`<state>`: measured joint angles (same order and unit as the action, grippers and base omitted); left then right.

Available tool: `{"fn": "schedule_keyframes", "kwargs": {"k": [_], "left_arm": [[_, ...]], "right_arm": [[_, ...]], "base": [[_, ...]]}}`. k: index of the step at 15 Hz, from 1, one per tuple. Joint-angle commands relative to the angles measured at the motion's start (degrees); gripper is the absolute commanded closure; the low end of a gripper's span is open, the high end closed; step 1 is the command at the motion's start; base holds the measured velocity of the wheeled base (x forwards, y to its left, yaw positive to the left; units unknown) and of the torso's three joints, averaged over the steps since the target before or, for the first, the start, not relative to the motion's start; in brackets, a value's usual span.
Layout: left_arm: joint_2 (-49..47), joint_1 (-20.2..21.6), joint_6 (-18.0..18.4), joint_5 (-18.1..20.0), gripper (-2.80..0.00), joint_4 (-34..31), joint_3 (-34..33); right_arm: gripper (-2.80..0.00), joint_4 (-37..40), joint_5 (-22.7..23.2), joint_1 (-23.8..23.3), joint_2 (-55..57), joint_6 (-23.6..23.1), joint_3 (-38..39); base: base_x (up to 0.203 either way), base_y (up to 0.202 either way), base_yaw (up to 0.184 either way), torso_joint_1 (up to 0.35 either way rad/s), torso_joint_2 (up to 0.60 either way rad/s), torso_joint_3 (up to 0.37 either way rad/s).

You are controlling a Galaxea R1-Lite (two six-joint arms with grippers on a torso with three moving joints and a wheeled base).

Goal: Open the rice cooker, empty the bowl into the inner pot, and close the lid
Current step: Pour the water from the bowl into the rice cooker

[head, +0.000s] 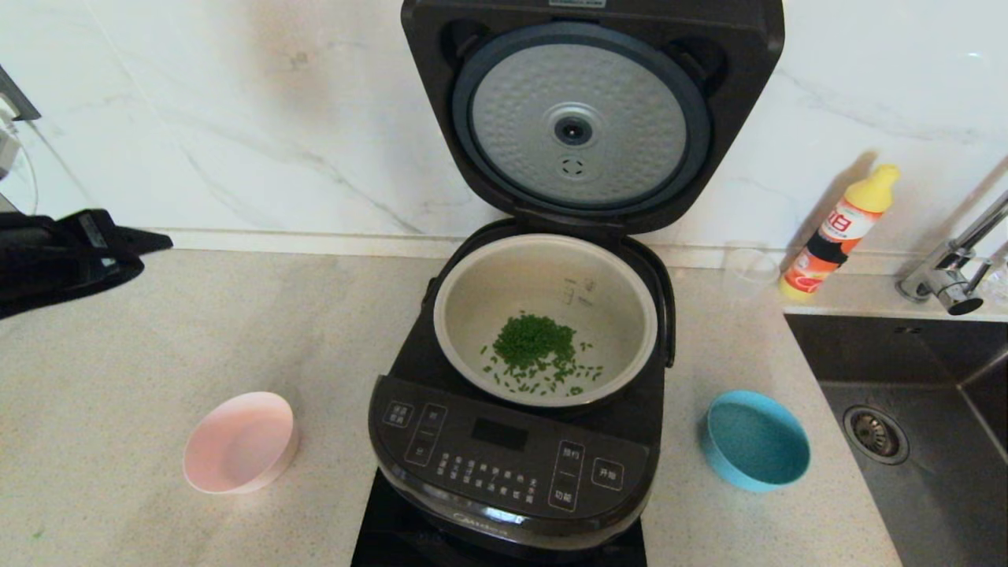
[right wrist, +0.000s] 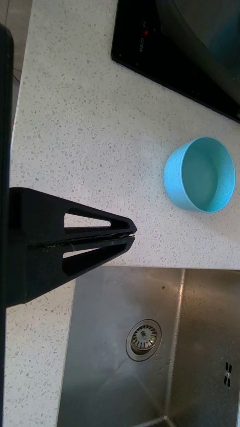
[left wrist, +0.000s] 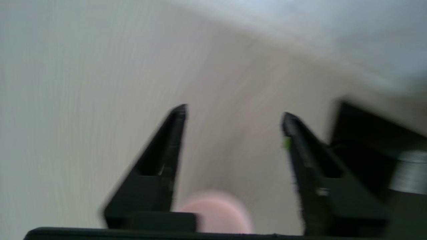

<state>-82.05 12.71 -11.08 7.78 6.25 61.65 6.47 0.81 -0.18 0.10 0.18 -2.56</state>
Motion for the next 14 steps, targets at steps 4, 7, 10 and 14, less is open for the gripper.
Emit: {"fn": "schedule_keyframes", "kwargs": {"k": [4, 7, 10, 14], "left_arm": [[12.6, -9.24, 4.58, 5.76, 0.0, 0.13, 0.89], [24.82, -12.5, 7.38, 6.88, 0.0, -0.19, -6.56], [42.13, -13.82, 9.81, 6.66, 0.0, -0.99, -17.39], [68.3, -14.13, 11.48, 0.86, 0.0, -9.42, -29.87]], "right_arm": [[0.0, 0.03, 0.04, 0.01, -0.01, -0.01, 0.01], [0.0, 0.03, 0.07, 0.01, -0.01, 0.07, 0.01], [0.0, 0.03, 0.05, 0.01, -0.01, -0.01, 0.01], [0.0, 0.03, 0.07, 0.01, -0.01, -0.01, 0.01]], "base": [[0.0, 0.0, 0.0, 0.0, 0.0, 0.0], [0.0, 0.0, 0.0, 0.0, 0.0, 0.0], [0.0, 0.0, 0.0, 0.0, 0.0, 0.0], [0.0, 0.0, 0.0, 0.0, 0.0, 0.0]]}}
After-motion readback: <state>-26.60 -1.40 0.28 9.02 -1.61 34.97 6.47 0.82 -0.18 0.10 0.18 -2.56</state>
